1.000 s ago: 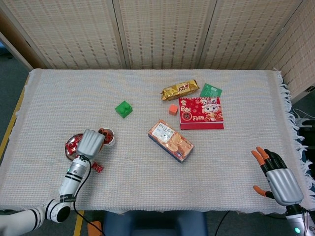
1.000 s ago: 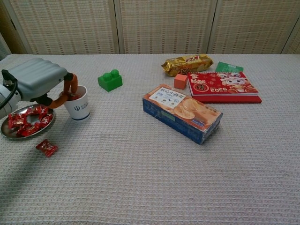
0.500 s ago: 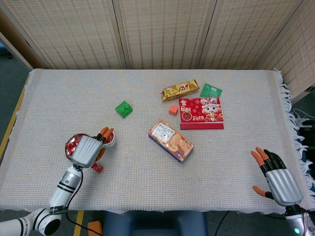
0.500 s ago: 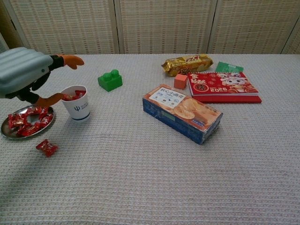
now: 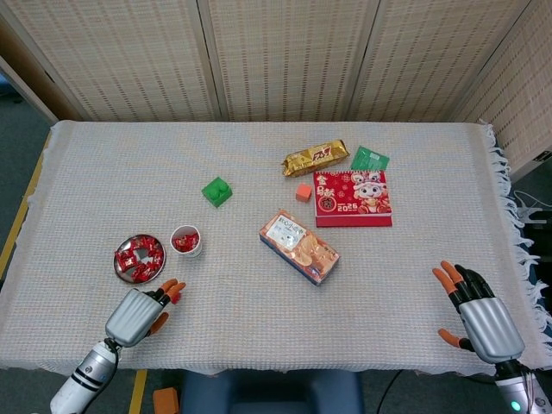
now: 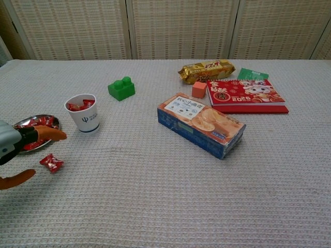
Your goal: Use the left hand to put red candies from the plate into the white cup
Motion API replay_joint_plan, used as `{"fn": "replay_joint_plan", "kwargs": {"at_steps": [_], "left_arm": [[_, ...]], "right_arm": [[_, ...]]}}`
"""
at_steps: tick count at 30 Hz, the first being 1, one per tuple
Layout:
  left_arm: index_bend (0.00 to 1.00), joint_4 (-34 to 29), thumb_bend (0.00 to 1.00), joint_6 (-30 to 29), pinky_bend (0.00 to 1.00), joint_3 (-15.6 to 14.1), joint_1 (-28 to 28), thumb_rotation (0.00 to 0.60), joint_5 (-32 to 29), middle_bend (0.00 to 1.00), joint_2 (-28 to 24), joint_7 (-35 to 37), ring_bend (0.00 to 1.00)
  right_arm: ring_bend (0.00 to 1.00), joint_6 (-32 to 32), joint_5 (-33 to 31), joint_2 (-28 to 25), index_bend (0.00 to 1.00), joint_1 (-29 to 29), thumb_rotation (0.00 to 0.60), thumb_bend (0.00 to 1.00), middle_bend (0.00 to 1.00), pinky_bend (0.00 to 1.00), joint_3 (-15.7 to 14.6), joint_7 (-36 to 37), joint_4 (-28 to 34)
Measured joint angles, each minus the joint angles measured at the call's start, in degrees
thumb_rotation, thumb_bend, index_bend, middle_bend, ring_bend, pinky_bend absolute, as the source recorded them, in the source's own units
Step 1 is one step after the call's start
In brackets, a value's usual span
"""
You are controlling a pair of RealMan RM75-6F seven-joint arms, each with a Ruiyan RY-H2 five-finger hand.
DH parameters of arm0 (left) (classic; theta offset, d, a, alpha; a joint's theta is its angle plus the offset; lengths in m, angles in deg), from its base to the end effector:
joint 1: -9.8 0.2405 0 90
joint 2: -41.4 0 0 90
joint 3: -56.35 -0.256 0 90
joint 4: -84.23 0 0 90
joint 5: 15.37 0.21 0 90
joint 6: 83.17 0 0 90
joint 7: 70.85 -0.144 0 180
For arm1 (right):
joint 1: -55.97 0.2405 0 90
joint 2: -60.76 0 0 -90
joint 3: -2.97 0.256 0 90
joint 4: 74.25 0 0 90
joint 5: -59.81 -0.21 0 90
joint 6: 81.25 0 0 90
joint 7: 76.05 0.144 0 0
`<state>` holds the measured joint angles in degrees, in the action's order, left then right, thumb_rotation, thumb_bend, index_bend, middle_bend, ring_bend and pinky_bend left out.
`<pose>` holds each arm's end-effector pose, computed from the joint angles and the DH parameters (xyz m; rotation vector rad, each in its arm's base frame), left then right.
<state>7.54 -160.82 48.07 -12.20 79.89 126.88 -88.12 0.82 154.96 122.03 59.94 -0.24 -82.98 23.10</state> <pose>-0.2558 0.2160 0.0098 -1.9751 -0.5672 -0.8706 -0.2904 -0.1496 0.1382 1.6311 -0.8896 0.8169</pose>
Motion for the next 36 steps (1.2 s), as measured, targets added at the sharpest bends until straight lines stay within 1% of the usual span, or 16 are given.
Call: {"fn": "replay_joint_plan", "kwargs": {"at_steps": [7,12,15,18,22,24,31,36], "left_arm": [[0.18,7.9,0.40,3.9,1.00,0.4,0.2,0.600,-1.0,0.21,5.3,-0.4,0.70],[0.19,12.3,0.40,4.8,1.00,1.4,0.2,0.600,-1.3,0.22,8.0,-0.1,0.70],[0.22,13.8,0.40,4.6,1.00,1.9,0.2,0.600,-1.2,0.23,8.8,0.4,0.70],[0.25,14.5,0.40,4.4,1.00,2.4,0.3,0.600,-1.3,0.25,9.1,0.9,0.70],[0.32,15.3,0.40,4.2,1.00,2.8,0.5,0.600,-1.4,0.31,9.2,1.1,0.71],[0.33,15.4,0.40,4.2,1.00,2.9,0.5,0.600,-1.4,0.33,9.2,1.3,0.71],[0.34,13.4,0.40,3.6,1.00,3.0,0.5,0.600,-0.9,0.33,8.3,2.0,0.71],[0.35,11.2,0.40,4.3,1.00,3.8,0.1,0.600,-1.5,0.34,7.0,1.8,0.71]], "right_arm": [[0.00,0.0,-0.1,-0.1,0.00,-0.1,0.600,0.02,0.00,0.11,-0.1,-0.1,0.1],[0.00,-0.3,-0.1,-0.3,0.00,0.1,0.600,0.02,0.00,0.11,-0.1,-0.1,0.2],[0.00,-0.3,-0.3,-0.3,0.00,0.1,0.600,0.02,0.00,0.11,-0.1,-0.1,0.2],[0.00,-0.3,-0.4,-0.3,0.00,0.1,0.600,0.02,0.00,0.11,-0.1,-0.1,0.2],[0.00,-0.1,-0.5,-0.3,0.00,0.0,0.600,0.02,0.00,0.11,0.1,0.0,0.2],[0.00,-0.1,-0.6,-0.3,0.00,0.0,0.600,0.02,0.00,0.11,0.1,-0.1,0.2],[0.00,-0.2,-0.7,-0.2,0.00,0.0,0.600,0.02,0.00,0.11,0.1,-0.1,0.2],[0.00,-0.1,-0.7,-0.3,0.00,0.0,0.600,0.02,0.00,0.11,0.2,-0.1,0.2]]}}
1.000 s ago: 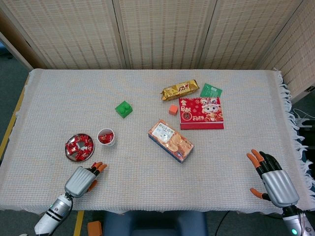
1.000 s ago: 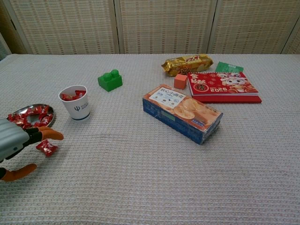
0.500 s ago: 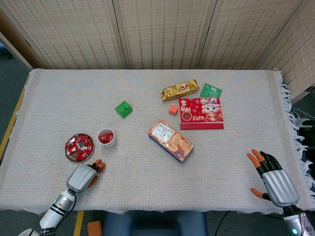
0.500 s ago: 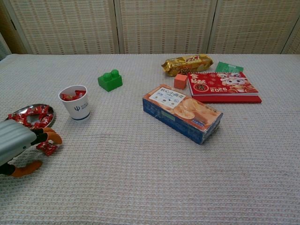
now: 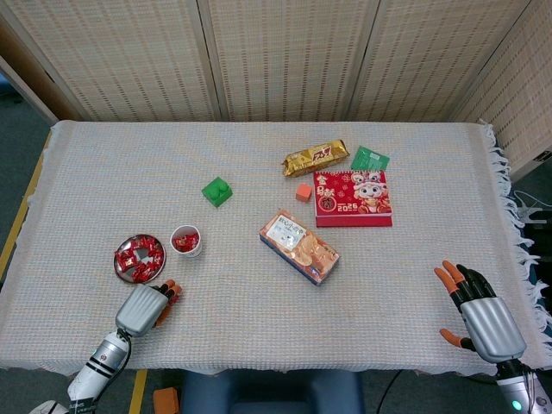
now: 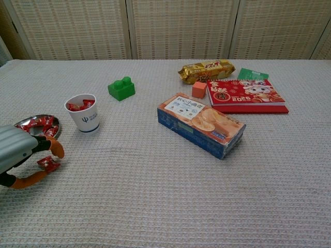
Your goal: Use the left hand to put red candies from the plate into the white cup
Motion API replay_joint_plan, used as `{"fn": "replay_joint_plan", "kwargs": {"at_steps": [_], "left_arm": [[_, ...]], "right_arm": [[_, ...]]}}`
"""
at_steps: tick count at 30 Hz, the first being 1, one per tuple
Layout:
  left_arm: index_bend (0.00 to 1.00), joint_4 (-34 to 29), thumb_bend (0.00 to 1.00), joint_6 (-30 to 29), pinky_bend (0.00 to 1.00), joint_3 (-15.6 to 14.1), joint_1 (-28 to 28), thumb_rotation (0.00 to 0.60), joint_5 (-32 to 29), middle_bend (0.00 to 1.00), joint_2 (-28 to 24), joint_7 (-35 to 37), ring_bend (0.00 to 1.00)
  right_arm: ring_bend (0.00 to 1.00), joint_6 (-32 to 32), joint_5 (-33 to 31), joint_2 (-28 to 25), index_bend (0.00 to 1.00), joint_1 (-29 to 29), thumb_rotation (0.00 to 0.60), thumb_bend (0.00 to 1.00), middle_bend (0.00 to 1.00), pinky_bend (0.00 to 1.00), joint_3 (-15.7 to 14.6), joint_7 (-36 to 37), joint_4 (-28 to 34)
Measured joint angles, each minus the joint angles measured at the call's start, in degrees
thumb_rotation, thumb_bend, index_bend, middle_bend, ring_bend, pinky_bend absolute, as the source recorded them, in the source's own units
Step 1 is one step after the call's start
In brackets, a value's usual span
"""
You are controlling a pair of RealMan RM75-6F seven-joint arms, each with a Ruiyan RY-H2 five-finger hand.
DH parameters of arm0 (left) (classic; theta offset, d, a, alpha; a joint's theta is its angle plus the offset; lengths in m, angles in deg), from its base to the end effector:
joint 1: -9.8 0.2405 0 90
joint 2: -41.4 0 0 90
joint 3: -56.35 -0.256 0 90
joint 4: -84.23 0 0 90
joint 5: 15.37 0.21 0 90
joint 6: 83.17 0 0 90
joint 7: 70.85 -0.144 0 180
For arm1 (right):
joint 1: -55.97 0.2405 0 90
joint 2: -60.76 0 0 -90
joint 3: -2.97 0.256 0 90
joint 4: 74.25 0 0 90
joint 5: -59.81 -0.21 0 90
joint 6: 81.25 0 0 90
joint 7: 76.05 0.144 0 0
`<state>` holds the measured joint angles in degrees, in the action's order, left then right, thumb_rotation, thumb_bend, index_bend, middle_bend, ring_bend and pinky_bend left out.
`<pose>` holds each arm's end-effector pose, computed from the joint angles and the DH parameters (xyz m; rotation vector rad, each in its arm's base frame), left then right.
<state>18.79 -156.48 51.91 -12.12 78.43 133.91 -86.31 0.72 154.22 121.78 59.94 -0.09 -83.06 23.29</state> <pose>-0.2720 0.2380 -0.0171 -1.9515 -0.5625 -0.7999 -0.2917 -0.1504 0.1400 1.6206 -0.8930 0.8085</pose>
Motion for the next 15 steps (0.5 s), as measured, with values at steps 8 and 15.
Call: {"fn": "replay_joint_plan", "kwargs": {"at_steps": [8,15], "left_arm": [[0.39,0.3,0.40,1.6,1.00,0.4,-0.1,0.600,-1.0,0.38,-0.2,-0.5,0.72],[0.40,0.6,0.41,2.8,1.00,0.5,-0.4,0.600,-1.4,0.40,0.1,-2.0,0.72]], "right_arm": [[0.00,-0.1,-0.1,0.1,0.00,0.0,0.600,0.02,0.00,0.11,0.0,-0.3,0.0],[0.00,-0.1,-0.3,0.2,0.00,0.0,0.600,0.02,0.00,0.11,0.0,-0.6,0.1]]}}
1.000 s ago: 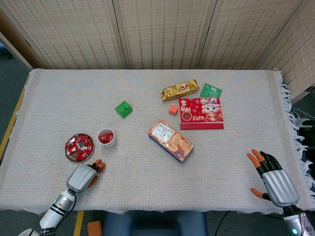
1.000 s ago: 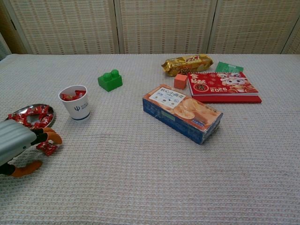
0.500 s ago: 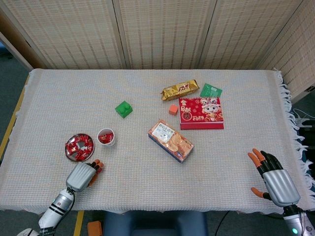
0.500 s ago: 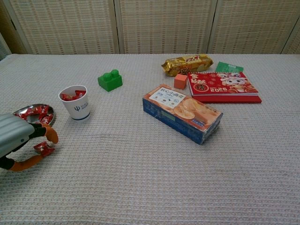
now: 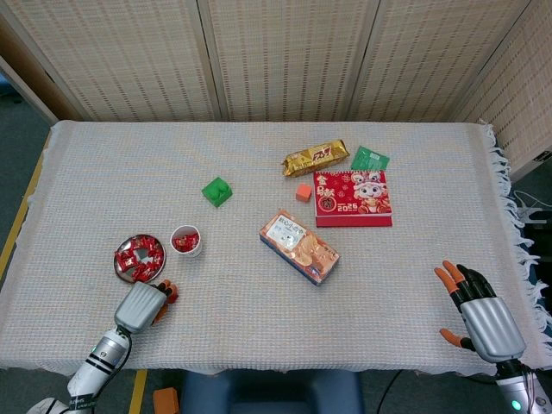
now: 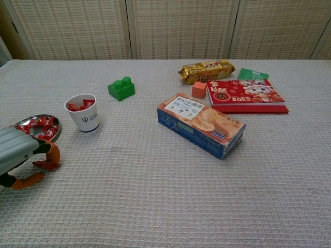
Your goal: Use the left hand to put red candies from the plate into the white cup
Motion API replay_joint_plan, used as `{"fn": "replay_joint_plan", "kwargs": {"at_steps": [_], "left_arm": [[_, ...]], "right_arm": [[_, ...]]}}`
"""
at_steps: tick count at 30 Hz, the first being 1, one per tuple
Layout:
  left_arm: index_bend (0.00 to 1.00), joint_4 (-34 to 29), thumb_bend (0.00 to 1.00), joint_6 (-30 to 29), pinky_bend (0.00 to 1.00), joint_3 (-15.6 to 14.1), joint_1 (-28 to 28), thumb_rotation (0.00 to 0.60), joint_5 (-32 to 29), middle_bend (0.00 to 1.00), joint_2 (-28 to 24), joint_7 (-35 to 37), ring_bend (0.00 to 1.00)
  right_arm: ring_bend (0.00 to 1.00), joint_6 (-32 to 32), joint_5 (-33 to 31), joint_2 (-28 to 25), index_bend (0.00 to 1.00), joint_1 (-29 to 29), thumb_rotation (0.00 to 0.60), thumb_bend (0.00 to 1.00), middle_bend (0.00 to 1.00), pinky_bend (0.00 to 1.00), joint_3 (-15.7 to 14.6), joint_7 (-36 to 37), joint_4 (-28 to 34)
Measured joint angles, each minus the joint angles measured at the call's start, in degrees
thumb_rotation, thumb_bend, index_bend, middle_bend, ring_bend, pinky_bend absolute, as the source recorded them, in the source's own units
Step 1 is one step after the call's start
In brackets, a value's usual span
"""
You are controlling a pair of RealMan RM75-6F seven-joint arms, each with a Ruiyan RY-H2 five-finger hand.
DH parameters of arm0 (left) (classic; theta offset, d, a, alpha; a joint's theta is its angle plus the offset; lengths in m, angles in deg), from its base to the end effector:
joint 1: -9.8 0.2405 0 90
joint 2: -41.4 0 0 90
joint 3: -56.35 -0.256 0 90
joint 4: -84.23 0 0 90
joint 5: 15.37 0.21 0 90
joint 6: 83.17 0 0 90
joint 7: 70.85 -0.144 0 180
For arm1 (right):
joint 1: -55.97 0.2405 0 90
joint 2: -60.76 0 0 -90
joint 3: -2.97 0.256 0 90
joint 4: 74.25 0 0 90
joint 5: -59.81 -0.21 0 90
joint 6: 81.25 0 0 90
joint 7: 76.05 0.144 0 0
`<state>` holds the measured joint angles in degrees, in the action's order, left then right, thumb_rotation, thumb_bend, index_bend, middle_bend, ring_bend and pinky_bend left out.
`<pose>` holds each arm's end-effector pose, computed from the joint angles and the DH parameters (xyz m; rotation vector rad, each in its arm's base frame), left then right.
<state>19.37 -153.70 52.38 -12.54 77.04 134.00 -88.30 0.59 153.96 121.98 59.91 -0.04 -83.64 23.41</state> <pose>-0.2775 0.2427 -0.0204 -1.9679 -0.5536 -0.7310 -0.2916 -0.1504 0.1388 1.6196 -0.8917 0.8024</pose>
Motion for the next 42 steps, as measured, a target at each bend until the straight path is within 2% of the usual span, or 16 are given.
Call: {"fn": "replay_joint_plan", "kwargs": {"at_steps": [5,16,20,24,28,33,38,42], "left_arm": [[0.46,-0.2,0.41,-0.7,1.00,0.3,0.1,0.600,0.0,0.47,0.1,-0.2,0.72],[0.48,-2.3,0.41,-2.6,1.00,1.5,0.6,0.600,-0.5,0.50,-2.1,0.3,0.72],[0.48,-5.7,0.41,-4.5,1.00,2.9,0.2,0.600,0.0,0.50,-4.2,0.6,0.72],[0.47,-11.7,0.41,-4.7,1.00,5.9,-1.9,0.600,0.0,0.50,-7.4,-0.1,0.72],[0.47,-15.6,0.41,-2.0,1.00,10.2,-5.6,0.600,-1.9,0.49,-9.4,-1.2,0.72],[0.46,-15.3,0.41,4.1,1.00,13.6,-10.3,0.600,-6.2,0.48,-8.5,-2.5,0.72],[0.43,-11.8,0.41,8.1,1.00,15.4,-13.5,0.600,-9.5,0.45,-5.7,-3.9,0.72],[0.31,-9.2,0.41,9.6,1.00,15.6,-14.5,0.600,-11.1,0.33,-4.3,-4.7,0.72]], "right_arm": [[0.00,0.2,0.0,-0.1,0.00,0.0,0.600,0.02,0.00,0.11,0.0,0.2,0.0],[0.00,0.2,-0.1,0.1,0.00,-0.1,0.600,0.02,0.00,0.11,0.2,0.1,0.0],[0.00,-0.2,-0.7,0.2,0.00,0.1,0.600,0.02,0.00,0.11,0.4,-0.1,-0.1],[0.00,-1.1,-1.5,0.5,0.00,0.5,0.600,0.02,0.00,0.11,0.7,-0.5,-0.2],[0.00,-1.7,-2.5,0.7,0.00,0.8,0.600,0.02,0.00,0.11,1.0,-1.0,-0.1],[0.00,-2.3,-3.5,1.1,0.00,1.0,0.600,0.02,0.00,0.11,1.3,-1.9,-0.1],[0.00,-2.5,-3.9,1.2,0.00,1.1,0.600,0.02,0.00,0.11,1.5,-2.1,0.0],[0.00,-2.2,-4.2,1.1,0.00,1.0,0.600,0.02,0.00,0.11,1.6,-2.0,0.0]]}}
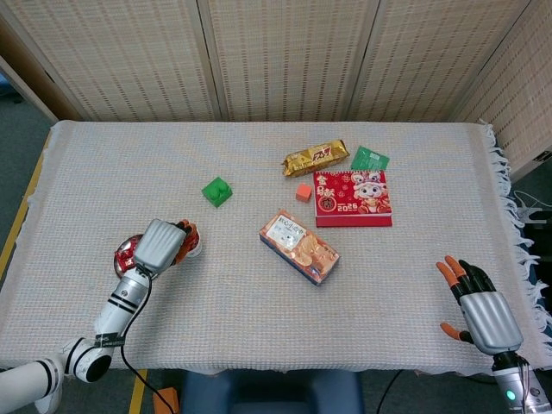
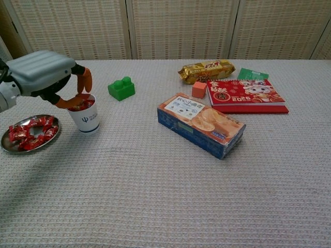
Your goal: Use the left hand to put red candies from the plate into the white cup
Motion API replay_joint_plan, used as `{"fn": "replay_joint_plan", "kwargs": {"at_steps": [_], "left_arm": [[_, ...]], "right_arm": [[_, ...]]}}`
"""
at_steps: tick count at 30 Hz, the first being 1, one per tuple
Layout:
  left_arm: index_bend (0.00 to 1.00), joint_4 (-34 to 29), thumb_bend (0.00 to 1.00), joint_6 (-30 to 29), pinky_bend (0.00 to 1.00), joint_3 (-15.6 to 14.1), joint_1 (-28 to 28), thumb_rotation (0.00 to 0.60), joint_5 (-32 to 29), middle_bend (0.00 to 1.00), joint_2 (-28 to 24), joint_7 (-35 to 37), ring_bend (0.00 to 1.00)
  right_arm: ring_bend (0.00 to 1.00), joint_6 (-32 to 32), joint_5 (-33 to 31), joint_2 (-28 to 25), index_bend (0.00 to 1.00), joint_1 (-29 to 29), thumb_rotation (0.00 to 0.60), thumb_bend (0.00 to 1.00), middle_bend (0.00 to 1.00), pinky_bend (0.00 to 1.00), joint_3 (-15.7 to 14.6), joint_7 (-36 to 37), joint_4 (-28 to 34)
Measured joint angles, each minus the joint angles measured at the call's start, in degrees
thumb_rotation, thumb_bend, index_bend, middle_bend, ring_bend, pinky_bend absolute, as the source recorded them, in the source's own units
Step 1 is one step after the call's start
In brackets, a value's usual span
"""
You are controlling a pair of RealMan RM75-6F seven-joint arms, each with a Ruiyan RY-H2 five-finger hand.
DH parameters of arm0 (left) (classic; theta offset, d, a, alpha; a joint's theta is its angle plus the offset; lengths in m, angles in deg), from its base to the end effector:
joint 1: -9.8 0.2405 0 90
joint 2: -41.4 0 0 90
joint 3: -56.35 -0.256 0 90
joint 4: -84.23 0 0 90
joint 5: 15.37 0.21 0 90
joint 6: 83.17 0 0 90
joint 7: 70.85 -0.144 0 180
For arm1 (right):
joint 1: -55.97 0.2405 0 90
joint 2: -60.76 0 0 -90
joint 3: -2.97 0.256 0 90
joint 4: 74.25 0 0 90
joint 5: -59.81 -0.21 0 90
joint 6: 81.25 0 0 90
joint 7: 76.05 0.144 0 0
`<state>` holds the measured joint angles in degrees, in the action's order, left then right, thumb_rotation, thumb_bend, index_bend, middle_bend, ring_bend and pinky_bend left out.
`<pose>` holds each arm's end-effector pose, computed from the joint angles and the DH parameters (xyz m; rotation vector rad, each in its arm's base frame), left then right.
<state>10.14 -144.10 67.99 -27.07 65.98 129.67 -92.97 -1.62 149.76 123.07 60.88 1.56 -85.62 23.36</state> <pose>-0.1812 0.3548 0.0177 -1.8378 -0.5133 -0.8888 -0.2966 -0.1618 0.1349 1.5867 -0.9043 0.7596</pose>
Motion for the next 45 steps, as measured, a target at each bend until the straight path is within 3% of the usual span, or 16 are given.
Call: {"fn": "replay_joint_plan", "kwargs": {"at_steps": [5,11,18,23,36,45], "left_arm": [[0.18,2.1,0.41,0.6,1.00,-0.4,-0.2,0.600,-1.9,0.20,0.3,0.0,0.72],[0.17,-0.7,0.40,-2.3,1.00,-1.7,1.1,0.600,-0.5,0.19,-1.4,2.2,0.72],[0.16,-5.7,0.40,-8.7,1.00,-6.5,7.8,0.600,2.4,0.19,-7.1,11.1,0.72],[0.17,-4.7,0.40,-9.5,1.00,-10.1,11.4,0.600,2.4,0.20,-8.5,14.0,0.73],[0.21,6.9,0.40,-6.6,1.00,-10.3,11.6,0.600,0.8,0.26,-0.7,13.2,0.73],[0.33,12.9,0.40,-5.1,1.00,-9.1,10.7,0.600,-0.1,0.38,2.9,12.8,0.74]], "right_arm": [[0.00,0.2,0.0,0.0,0.00,-0.1,0.600,0.02,0.00,0.11,0.0,0.1,0.0],[0.00,0.6,0.5,-0.1,0.00,-0.2,0.600,0.02,0.00,0.11,-0.3,0.2,0.0],[0.00,0.4,1.2,-0.1,0.00,-0.2,0.600,0.02,0.00,0.11,-0.6,0.3,0.0],[0.00,0.6,2.2,-0.1,0.00,-0.1,0.600,0.02,0.00,0.11,-1.0,0.2,0.1],[0.00,1.1,2.7,-0.3,0.00,-0.3,0.600,0.02,0.00,0.11,-1.3,0.5,0.1],[0.00,1.2,2.7,-0.3,0.00,-0.4,0.600,0.02,0.00,0.11,-1.3,0.6,0.1]]}}
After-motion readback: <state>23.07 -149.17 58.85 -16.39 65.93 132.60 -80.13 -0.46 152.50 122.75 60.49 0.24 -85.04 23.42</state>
